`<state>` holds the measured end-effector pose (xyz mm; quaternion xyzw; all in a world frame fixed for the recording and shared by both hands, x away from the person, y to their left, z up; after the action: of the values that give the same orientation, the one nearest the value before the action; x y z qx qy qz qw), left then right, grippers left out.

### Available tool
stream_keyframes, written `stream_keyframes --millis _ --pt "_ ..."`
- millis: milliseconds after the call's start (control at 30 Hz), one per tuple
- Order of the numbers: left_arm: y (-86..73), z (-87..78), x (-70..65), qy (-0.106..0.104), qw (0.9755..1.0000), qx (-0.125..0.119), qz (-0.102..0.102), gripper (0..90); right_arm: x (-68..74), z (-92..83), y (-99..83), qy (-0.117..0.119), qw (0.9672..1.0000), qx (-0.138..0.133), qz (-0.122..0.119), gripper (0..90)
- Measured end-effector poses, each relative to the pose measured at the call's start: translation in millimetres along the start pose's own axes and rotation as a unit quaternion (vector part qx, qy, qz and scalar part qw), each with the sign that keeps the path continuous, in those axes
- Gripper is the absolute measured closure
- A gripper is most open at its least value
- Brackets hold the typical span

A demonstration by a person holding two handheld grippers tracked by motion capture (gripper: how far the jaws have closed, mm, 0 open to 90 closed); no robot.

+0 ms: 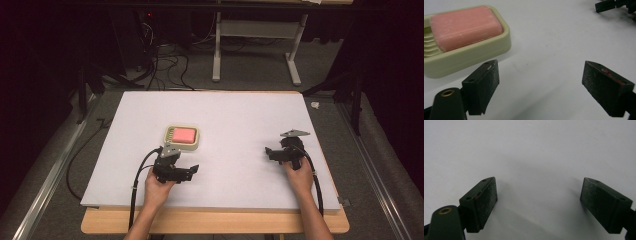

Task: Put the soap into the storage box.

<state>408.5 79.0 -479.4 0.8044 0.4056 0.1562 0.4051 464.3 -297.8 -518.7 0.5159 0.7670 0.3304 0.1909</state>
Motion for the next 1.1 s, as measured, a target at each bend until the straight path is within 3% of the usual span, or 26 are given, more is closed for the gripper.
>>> stream_keyframes --millis 533,1100 --pt "-15.2 14.7 -9.0 0.007 0.9996 0.022 0.013 15.2 0.1 0.0 0.0 0.000 1.0000 0.000 0.000 14.7" --pt "-18.4 22.8 -13.7 0.020 0.9989 0.031 0.030 15.2 0.2 -0.1 -0.1 0.000 1.0000 0.000 0.001 14.7"
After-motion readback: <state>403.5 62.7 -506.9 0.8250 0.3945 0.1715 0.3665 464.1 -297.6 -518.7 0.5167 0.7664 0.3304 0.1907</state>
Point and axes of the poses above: each handheld gripper's, and its own axes: z roughly forward along the jaws, y roughly out of its top, x roughly to its left, the point moved 5 cm from there along z, roughly forward along the jaws, and after that the axes turned 6 degrees about y, right-handed, at the moved point
